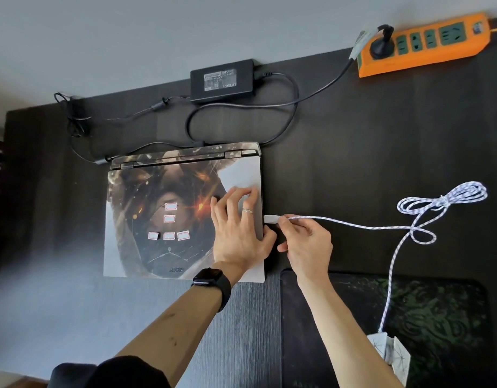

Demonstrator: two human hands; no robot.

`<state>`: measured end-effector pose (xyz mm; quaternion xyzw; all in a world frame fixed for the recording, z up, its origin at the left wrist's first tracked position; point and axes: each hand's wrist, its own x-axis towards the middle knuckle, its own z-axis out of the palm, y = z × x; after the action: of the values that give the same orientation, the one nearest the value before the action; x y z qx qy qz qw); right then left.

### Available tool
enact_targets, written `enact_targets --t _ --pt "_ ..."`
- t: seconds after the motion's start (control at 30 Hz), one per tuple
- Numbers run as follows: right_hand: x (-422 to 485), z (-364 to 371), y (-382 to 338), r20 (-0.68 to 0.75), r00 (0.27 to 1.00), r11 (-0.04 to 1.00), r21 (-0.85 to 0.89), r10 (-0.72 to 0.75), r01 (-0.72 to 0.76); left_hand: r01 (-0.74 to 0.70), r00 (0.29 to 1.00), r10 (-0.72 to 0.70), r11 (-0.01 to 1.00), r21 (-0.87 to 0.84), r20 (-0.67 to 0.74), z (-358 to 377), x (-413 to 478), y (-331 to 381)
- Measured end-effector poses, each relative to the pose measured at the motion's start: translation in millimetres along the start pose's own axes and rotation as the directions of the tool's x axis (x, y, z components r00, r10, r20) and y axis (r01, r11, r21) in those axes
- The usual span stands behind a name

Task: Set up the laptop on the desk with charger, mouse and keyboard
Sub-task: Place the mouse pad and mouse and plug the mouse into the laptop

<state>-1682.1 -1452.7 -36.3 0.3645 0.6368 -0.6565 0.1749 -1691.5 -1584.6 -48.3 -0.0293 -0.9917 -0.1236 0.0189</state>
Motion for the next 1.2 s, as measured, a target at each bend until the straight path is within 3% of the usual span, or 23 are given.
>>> enact_targets --t 0.37,0.57,0.63,0.73,0.83,0.9,0.97,1.03,1.1,1.2 --pt "1 3 1 -0.009 1.0 1.0 0.015 -0.014 0.014 0.0 1.0 0.0 1.0 0.014 0.006 1 -2 -1" --pt "-5 -10 -15 0.106 0.985 0.989 0.046 0.138 -0.144 0.013 0.999 -0.013 1.0 0.012 0.044 -5 -1 -2" --pt "-20 -31 -18 0.114 0.983 0.989 -0.009 0.145 -0.145 0.033 0.997 -0.034 0.999 0.014 0.072 -9 0 1" --pt "-65 -87 -18 -0.042 0.999 0.978 -0.207 -0.017 0.008 0.041 0.988 -0.046 0.998 0.036 0.147 -15 -2 5" --pt "-114 -153 -5 -0.21 0.958 0.87 -0.488 -0.195 0.07 0.064 0.973 -0.068 0.998 0.023 0.221 -28 -17 21" --pt "-133 -186 13 -0.237 0.958 0.783 -0.621 -0.163 -0.02 0.063 0.974 -0.052 0.997 -0.046 0.219 -37 -41 35" --pt "-146 -203 38 -0.215 0.977 0.693 -0.705 -0.011 -0.148 0.023 0.976 0.002 0.994 -0.109 0.217 -43 -84 53" --pt "-157 -199 61 -0.161 0.984 0.598 -0.782 0.079 -0.176 -0.016 0.96 0.056 0.989 -0.147 0.274 -39 -136 71" --pt "-162 -187 80 -0.098 0.995 0.538 -0.837 0.032 -0.1 0.028 0.918 0.031 0.989 -0.144 0.394 -31 -184 84" --pt "-160 -177 92 -0.01 0.99 0.421 -0.906 -0.142 0.051 0.257 0.813 -0.181 0.964 -0.062 0.554 -26 -229 103"
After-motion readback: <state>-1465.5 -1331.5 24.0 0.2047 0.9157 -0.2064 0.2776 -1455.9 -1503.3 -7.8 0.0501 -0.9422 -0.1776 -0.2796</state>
